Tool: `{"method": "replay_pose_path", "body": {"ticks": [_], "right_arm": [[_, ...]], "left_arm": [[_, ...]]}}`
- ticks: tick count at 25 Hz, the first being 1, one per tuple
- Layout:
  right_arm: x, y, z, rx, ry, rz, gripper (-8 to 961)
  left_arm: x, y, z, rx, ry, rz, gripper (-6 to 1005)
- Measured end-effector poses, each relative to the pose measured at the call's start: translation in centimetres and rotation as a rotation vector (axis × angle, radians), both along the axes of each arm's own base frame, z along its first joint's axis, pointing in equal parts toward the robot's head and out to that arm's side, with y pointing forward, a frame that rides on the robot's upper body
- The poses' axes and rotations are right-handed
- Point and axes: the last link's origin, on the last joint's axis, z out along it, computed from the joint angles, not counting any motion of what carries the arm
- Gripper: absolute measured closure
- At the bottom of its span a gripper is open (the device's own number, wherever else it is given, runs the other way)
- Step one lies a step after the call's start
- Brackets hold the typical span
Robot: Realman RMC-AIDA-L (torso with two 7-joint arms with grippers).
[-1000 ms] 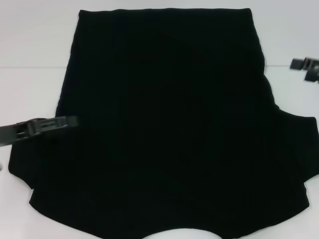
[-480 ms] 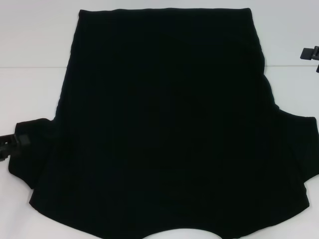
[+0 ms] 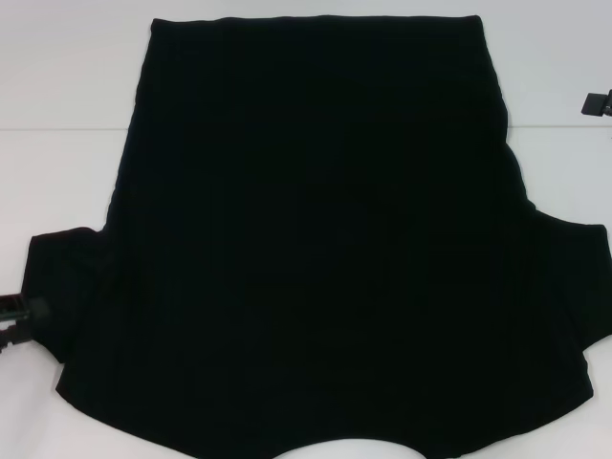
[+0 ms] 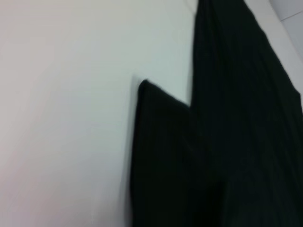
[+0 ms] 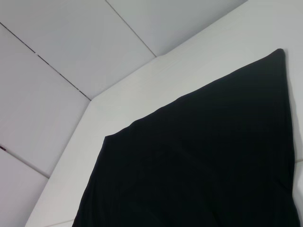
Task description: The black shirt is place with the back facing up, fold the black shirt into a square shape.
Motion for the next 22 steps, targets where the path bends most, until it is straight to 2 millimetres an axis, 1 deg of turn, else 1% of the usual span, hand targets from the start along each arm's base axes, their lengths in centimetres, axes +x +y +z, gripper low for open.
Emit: {"method": "replay_pose_path", "body": {"ticks": [9, 15, 22], "right_arm": [[0.0, 0.0, 0.1, 0.002, 0.001, -0.001, 12], [0.0, 0.0, 0.2, 0.007, 0.000, 0.000, 12], [0.2, -0.1, 0.2, 0.011, 0.000, 0.000, 13]], "left_arm": [[-0.4, -0.1, -0.6, -0.005, -0.007, 0.042, 542], [-1.1, 0.0, -1.0, 0.001, 0.005, 0.089, 587], [-1.4, 0.0, -1.3, 0.003, 0.004, 0.117, 583]]}}
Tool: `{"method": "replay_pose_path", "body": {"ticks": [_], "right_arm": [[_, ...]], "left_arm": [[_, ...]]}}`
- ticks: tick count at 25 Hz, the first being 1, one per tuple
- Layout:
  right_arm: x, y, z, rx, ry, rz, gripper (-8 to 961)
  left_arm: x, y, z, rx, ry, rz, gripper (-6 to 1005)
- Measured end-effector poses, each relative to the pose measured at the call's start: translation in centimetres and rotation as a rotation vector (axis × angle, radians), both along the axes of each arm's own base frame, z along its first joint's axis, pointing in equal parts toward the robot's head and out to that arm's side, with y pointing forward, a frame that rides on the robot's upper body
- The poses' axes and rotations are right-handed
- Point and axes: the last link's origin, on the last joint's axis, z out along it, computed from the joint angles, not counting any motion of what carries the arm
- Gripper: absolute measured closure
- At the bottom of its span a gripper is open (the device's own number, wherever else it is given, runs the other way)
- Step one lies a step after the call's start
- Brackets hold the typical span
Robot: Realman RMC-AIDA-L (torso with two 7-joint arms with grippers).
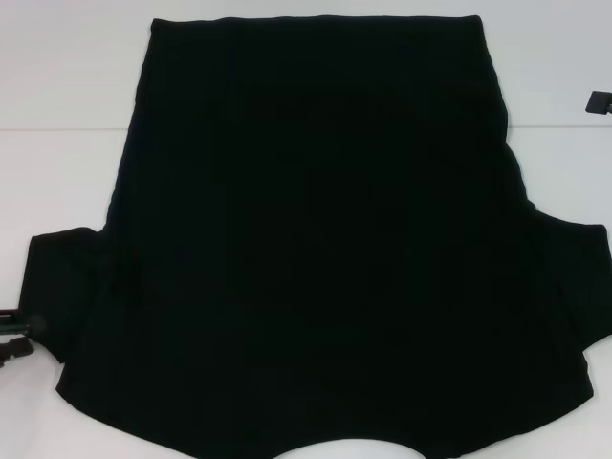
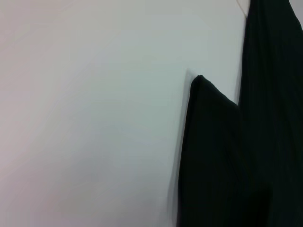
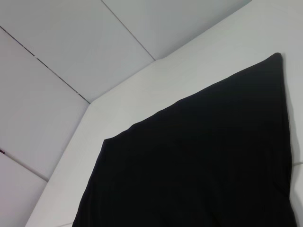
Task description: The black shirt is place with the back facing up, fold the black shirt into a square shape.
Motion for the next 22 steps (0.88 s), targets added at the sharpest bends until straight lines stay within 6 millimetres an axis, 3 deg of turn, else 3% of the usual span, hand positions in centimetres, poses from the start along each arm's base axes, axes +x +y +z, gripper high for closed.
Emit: {"method": "replay_pose_path", "body": {"ticks": [9, 22], "right_arm": [[0.0, -0.1, 0.0, -0.003, 0.004, 0.003, 13], [0.0, -0.3, 0.2, -0.001, 0.025, 0.004, 12]], "left_arm": [[1.2, 1.8, -1.5, -0.027, -0.004, -0.026, 665], [1.0, 2.1, -1.0, -0.003, 0.034, -0.041, 834]]}}
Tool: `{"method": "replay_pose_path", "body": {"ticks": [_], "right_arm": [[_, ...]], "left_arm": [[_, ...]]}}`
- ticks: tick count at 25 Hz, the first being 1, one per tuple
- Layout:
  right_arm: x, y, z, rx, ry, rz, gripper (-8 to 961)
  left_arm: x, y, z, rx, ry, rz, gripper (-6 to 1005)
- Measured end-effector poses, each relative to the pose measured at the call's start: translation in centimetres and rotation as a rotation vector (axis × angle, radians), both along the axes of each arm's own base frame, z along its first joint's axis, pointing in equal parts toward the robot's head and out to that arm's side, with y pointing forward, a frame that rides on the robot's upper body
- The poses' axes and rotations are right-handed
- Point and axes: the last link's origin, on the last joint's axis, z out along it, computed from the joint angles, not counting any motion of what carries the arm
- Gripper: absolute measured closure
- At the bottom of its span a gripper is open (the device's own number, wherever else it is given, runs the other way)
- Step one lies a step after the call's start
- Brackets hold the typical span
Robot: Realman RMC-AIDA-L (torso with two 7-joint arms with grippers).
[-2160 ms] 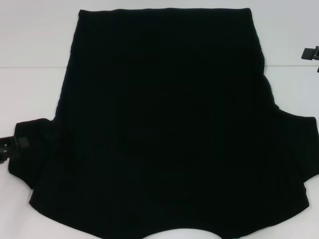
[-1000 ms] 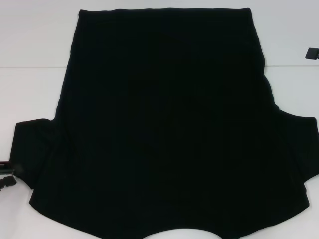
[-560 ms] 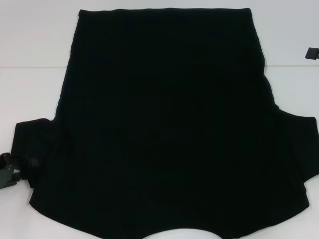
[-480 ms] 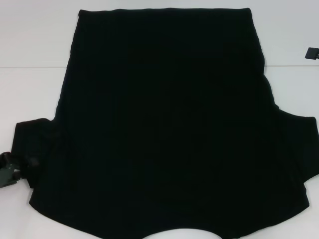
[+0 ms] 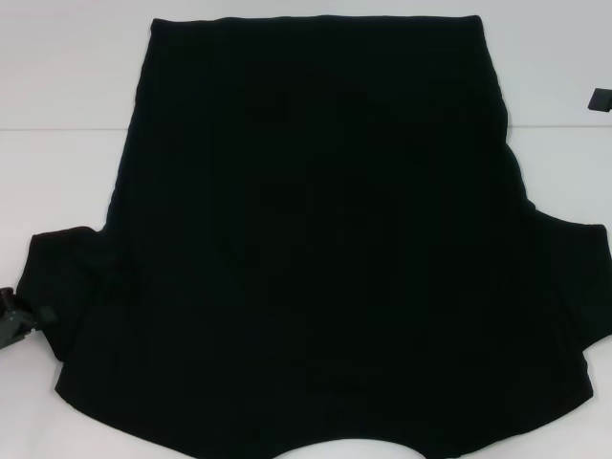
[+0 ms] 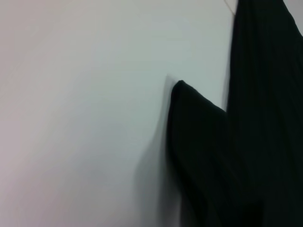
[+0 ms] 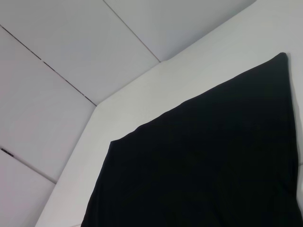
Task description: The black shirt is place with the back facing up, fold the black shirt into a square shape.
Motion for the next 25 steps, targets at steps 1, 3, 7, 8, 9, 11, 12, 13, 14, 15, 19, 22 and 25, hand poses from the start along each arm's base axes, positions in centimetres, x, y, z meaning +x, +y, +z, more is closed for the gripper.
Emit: {"method": "replay_pose_path", "body": {"ticks": [1, 3, 7, 8, 9, 11, 12, 13, 14, 15, 19, 22, 25], "right_arm": [[0.0, 0.0, 0.0, 0.000, 0.000, 0.000, 13], [0.0, 0.0, 0.0, 0.001, 0.003, 0.000, 13], [-0.1, 0.0, 0.1, 0.004, 0.006, 0.001, 13], [-0.1, 0.0, 0.1, 0.005, 0.006, 0.001, 13], [-0.1, 0.0, 0.1, 0.006, 0.006, 0.002, 13], [-0.1, 0.0, 0.1, 0.005, 0.006, 0.003, 13], [-0.1, 0.0, 0.2, 0.006, 0.006, 0.003, 13], [-0.1, 0.0, 0.2, 0.006, 0.006, 0.003, 13], [-0.1, 0.0, 0.2, 0.006, 0.006, 0.003, 12], [-0.1, 0.0, 0.2, 0.006, 0.006, 0.003, 12], [-0.1, 0.0, 0.1, 0.001, 0.008, 0.006, 12], [-0.2, -0.1, 0.1, -0.007, 0.012, 0.011, 12], [-0.3, -0.2, 0.0, -0.013, 0.016, 0.013, 13]], "left_arm": [[0.1, 0.0, 0.0, -0.002, 0.003, -0.010, 853], [0.3, 0.1, 0.2, 0.000, 0.004, -0.042, 891], [0.5, 0.2, 1.4, 0.049, 0.017, -0.111, 967], [0.3, 0.2, 1.9, 0.063, 0.033, -0.107, 974], [0.1, 0.3, 2.4, 0.078, 0.052, -0.100, 981], [-0.6, 0.2, 3.4, 0.103, 0.091, -0.072, 988], [-0.9, 0.2, 3.7, 0.111, 0.109, -0.058, 988], [-1.1, 0.2, 4.0, 0.115, 0.120, -0.050, 988], [-1.3, 0.2, 4.3, 0.121, 0.129, -0.043, 988], [-1.5, 0.2, 4.7, 0.129, 0.141, -0.036, 988], [-1.1, 0.7, 5.0, 0.123, 0.160, -0.062, 989], [0.4, 1.8, 4.7, 0.081, 0.166, -0.129, 989], [2.6, 3.0, 4.5, 0.035, 0.145, -0.205, 989]]}}
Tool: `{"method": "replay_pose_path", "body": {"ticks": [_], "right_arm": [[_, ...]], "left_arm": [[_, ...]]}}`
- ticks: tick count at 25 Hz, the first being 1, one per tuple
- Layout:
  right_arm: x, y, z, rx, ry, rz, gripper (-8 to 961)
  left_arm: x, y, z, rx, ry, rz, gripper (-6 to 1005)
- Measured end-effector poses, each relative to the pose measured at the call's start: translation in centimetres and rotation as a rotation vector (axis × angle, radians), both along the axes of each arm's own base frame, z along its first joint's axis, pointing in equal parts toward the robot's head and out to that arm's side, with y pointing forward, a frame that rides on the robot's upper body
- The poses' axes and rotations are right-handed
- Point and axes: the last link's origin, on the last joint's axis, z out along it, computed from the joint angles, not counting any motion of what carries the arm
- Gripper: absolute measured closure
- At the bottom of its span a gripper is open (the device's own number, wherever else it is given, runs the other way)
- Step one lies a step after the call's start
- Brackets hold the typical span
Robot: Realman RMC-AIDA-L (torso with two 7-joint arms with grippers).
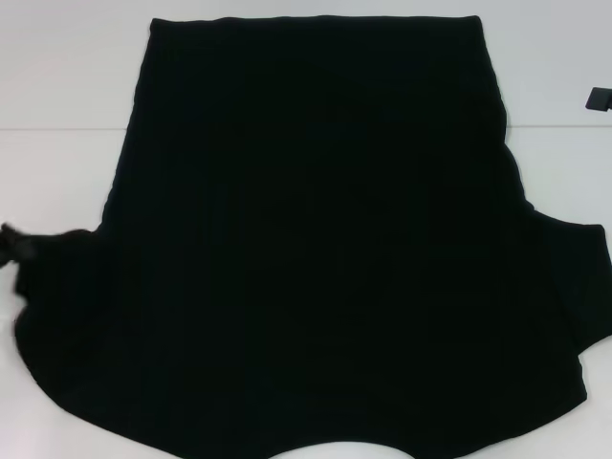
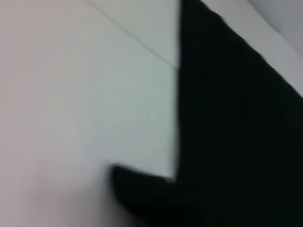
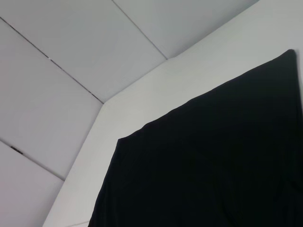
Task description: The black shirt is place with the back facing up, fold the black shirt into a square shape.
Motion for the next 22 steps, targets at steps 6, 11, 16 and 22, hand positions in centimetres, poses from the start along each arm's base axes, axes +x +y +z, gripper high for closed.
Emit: {"method": "replay_pose_path", "body": {"ticks": [6, 11, 16, 22], "right_arm": [[0.0, 0.0, 0.0, -0.002, -0.003, 0.005, 13], [0.1, -0.1, -0.1, 0.000, -0.008, 0.000, 13], [0.4, -0.2, -0.1, -0.001, -0.013, -0.007, 13], [0.5, -0.2, -0.1, -0.003, -0.019, -0.007, 12]], "left_arm": [[5.9, 2.3, -0.7, -0.158, -0.008, -0.153, 990], [10.0, 3.5, -4.4, -0.367, 0.103, -0.264, 989], [11.3, 3.4, -6.8, -0.491, 0.181, -0.303, 950], [10.2, 1.9, -2.2, -0.292, 0.039, -0.424, 790]]}}
